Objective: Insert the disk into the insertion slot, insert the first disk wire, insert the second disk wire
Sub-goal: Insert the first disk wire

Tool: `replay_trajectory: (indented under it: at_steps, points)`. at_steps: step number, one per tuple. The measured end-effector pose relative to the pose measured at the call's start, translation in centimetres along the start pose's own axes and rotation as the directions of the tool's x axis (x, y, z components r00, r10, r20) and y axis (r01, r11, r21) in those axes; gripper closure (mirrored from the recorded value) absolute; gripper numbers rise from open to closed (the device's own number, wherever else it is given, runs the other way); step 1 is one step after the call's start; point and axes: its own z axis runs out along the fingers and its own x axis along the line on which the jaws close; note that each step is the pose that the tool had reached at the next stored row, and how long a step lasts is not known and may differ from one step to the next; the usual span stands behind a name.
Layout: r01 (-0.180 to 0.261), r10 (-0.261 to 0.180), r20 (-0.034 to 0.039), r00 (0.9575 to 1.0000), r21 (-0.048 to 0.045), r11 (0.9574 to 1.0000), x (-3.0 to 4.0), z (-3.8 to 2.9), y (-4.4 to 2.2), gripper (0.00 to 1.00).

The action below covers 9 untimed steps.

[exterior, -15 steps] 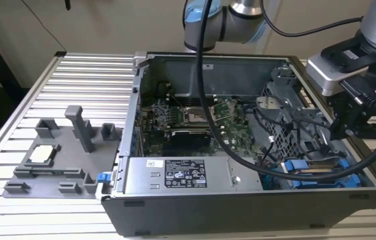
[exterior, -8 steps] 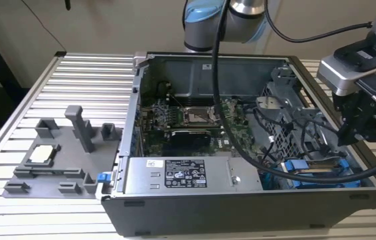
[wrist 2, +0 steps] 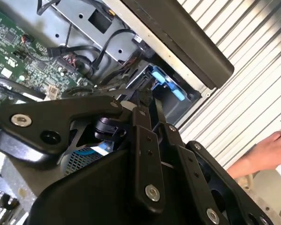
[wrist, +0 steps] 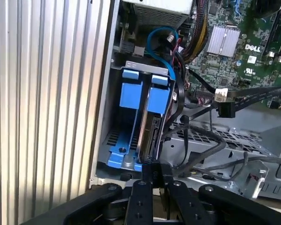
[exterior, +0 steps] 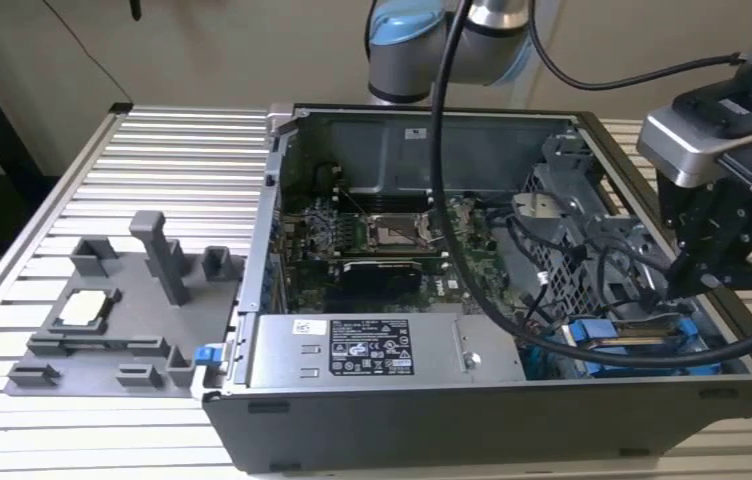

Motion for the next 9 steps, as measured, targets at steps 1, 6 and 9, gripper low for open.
replay_trajectory:
  at_steps: [1, 6, 9]
  points:
    - [-0.001, 0.001, 0.0018, 1.0000, -0.0097, 1.0000, -0.01, 0.04, 0.00, 0.81]
    - [-0.016, 0.016, 0.0055, 0.9999, -0.0365, 0.9992, -0.02, 0.20, 0.03, 0.81]
    - [-0.026, 0.026, 0.0071, 0.9996, -0.0444, 0.9987, -0.02, 0.34, 0.05, 0.81]
